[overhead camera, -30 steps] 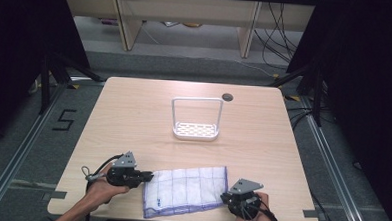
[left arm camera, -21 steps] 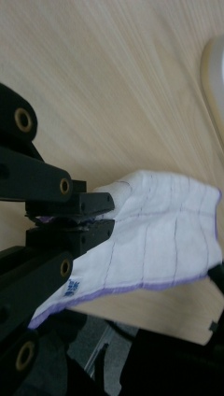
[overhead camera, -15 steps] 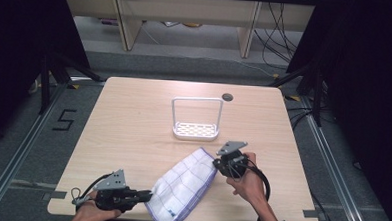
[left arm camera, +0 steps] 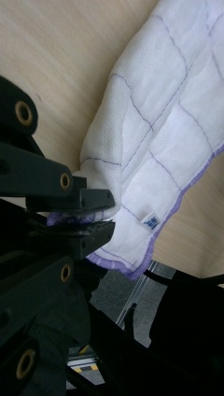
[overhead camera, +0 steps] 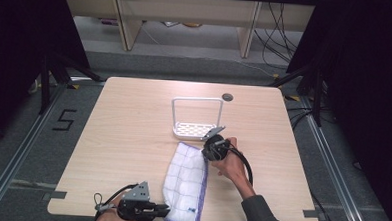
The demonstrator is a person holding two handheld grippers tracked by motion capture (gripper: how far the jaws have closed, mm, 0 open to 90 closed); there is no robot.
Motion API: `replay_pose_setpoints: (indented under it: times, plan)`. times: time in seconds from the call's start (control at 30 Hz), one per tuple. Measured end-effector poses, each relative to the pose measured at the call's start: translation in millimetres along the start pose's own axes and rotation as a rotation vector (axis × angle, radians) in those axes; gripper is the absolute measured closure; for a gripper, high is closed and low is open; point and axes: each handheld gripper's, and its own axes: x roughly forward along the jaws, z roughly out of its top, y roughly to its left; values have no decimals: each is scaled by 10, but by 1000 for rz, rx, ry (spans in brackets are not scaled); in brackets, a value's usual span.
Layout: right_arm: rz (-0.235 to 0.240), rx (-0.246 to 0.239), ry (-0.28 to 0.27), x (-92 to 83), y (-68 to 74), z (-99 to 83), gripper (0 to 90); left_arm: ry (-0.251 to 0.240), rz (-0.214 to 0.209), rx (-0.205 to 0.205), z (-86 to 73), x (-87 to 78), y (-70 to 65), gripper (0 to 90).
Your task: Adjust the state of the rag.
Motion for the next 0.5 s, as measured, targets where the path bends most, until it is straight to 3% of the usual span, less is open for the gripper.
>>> replay_pose_setpoints:
  times: [0.07, 0.1, 0.2, 0.23, 0.3, 0.33, 0.5]
  plan:
    - [-9, 5, 1, 8, -16, -4, 817, 4, -15, -21, -9, 20, -28, 784]
    - [-13, 24, -12, 11, -24, -10, 771, 5, -23, -9, -10, 18, -23, 766]
    - [-92, 35, -7, -60, -52, -25, 700, 0, -34, -38, -15, -17, -24, 666]
    - [-97, 48, -15, -78, -64, -35, 667, -3, -37, -38, -9, -44, -15, 638]
    - [-100, 95, -36, -148, -98, -69, 635, -6, -15, -20, 16, -111, 32, 562]
    - [-109, 108, -46, -171, -113, -88, 617, -24, -15, -43, 33, -146, 39, 530]
    - [-105, 166, -97, -278, -152, -183, 556, -75, 51, -59, 174, -303, 230, 482]
